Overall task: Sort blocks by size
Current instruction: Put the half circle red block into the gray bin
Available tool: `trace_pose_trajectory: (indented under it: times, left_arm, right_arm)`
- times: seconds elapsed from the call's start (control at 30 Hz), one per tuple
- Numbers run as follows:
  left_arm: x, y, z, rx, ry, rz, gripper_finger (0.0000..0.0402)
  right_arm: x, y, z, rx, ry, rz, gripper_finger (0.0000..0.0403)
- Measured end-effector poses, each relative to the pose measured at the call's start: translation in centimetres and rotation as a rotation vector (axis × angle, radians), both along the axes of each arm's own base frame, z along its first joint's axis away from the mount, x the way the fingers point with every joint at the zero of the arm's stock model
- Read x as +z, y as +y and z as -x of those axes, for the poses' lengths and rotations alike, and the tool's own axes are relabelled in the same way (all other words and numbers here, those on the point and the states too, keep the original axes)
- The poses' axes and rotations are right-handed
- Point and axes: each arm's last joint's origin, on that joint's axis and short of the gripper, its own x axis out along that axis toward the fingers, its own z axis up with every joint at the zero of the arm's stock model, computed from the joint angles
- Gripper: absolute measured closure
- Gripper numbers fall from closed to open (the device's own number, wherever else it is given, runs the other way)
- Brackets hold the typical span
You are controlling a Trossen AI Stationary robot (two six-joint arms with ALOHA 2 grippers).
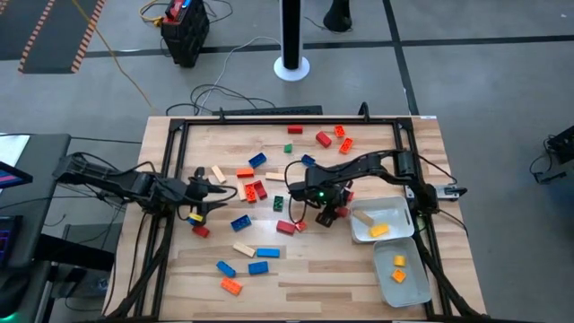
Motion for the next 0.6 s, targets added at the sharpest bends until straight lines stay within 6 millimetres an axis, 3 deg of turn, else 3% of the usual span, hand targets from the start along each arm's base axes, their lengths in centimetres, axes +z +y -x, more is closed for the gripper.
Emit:
trace_pose_trajectory:
  times: [0.23,0.43,0.6]
  left_arm:
    - [0.2,-0.1,-0.1,-0.016,-0.018,-0.015,0.0213]
    - [0.2,-0.1,-0.1,-0.022,-0.019,-0.028,0.0213]
    - [0.5,-0.1,-0.1,-0.038,-0.044,-0.059,0.0213]
  right_arm:
    - [-0.5,0.4,0.3,0.034,0.006,-0.016,0.0165]
    - [-0.6,0.5,0.1,0.069,-0.029,-0.019,0.0247]
    - [1.1,1.0,-0.7,0.124,-0.123,0.025,0.0251]
